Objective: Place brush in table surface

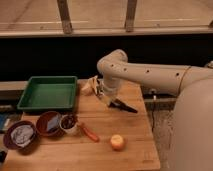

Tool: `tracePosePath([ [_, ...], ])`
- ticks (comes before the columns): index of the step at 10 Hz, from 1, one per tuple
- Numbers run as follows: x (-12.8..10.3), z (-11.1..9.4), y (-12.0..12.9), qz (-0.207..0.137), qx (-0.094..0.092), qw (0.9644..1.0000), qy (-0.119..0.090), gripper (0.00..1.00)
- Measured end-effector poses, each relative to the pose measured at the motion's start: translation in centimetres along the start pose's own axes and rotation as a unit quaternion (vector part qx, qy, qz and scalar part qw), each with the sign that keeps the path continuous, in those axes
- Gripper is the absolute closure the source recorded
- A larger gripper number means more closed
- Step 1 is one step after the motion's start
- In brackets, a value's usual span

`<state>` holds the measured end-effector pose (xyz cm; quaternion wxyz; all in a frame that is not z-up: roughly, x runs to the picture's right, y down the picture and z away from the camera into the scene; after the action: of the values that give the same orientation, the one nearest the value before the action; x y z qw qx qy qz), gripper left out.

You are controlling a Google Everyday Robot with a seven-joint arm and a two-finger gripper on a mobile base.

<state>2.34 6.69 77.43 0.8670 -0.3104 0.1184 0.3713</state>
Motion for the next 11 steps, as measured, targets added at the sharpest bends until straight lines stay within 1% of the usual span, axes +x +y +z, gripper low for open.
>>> tracePosePath([
  [3,-0.9,2.9,1.8,-0.017,-0.032,0.9992,0.013,1.0],
  [6,-1.4,6.5,3.0,-0.029,-0.065,0.9971,0.026,1.0],
  [8,-1.4,9.1,3.5,-0.034,-0.085,0.9949,0.04,1.0],
  [11,-2.0,10.8,5.0,-0.05,-0.111,0.9912,0.054,1.0],
])
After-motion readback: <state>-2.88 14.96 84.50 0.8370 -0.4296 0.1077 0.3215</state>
